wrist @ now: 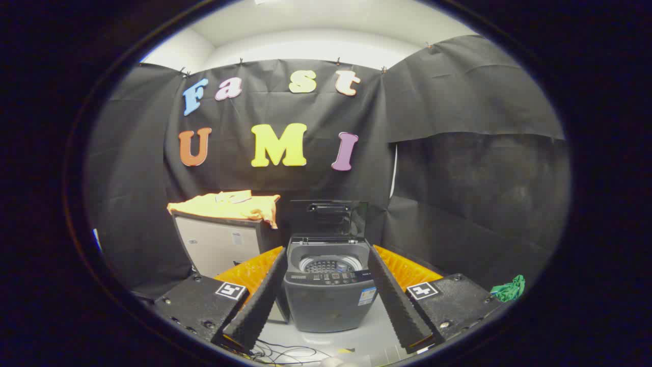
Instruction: Put the clothes into the washing machine and then close the washing machine lid.
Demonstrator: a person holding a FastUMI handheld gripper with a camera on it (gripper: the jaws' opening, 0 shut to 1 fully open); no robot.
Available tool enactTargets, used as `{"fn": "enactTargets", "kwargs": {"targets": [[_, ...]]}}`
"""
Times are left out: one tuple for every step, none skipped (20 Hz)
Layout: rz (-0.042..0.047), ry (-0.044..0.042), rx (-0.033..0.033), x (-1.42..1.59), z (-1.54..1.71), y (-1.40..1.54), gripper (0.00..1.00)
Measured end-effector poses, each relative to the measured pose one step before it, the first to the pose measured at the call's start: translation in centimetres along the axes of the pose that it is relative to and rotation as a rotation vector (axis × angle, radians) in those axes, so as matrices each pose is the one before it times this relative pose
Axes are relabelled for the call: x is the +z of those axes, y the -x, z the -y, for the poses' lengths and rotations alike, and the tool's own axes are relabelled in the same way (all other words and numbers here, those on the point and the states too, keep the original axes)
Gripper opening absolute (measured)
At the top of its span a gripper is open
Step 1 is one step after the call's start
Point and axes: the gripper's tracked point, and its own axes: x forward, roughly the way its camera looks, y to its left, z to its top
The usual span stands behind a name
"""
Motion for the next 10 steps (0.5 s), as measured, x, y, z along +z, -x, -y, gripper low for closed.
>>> {"fn": "enactTargets", "kwargs": {"targets": [[-0.00573, 0.00520, 0.00671, -0.239, -0.205, 0.091, 1.00], [-0.00099, 0.00269, 0.00885, -0.105, -0.327, 0.127, 1.00], [-0.00016, 0.00388, 0.00452, -0.010, -0.278, 0.058, 1.00], [-0.00042, 0.00400, 0.00397, -0.175, -0.174, 0.038, 1.00], [-0.00060, 0.00121, 0.00103, -0.040, -0.178, 0.037, 1.00], [-0.00011, -0.00405, 0.00098, 0.035, -0.055, 0.022, 1.00], [0.00256, -0.00749, 0.00098, 0.065, -0.156, 0.192, 1.00], [-0.00045, -0.00438, 0.00001, -0.108, -0.014, -0.188, 1.00], [0.00017, -0.00087, -0.00175, -0.020, -0.019, 0.062, 1.00], [0.00475, -0.00012, -0.00212, -0.028, -0.030, -0.038, 1.00]]}}
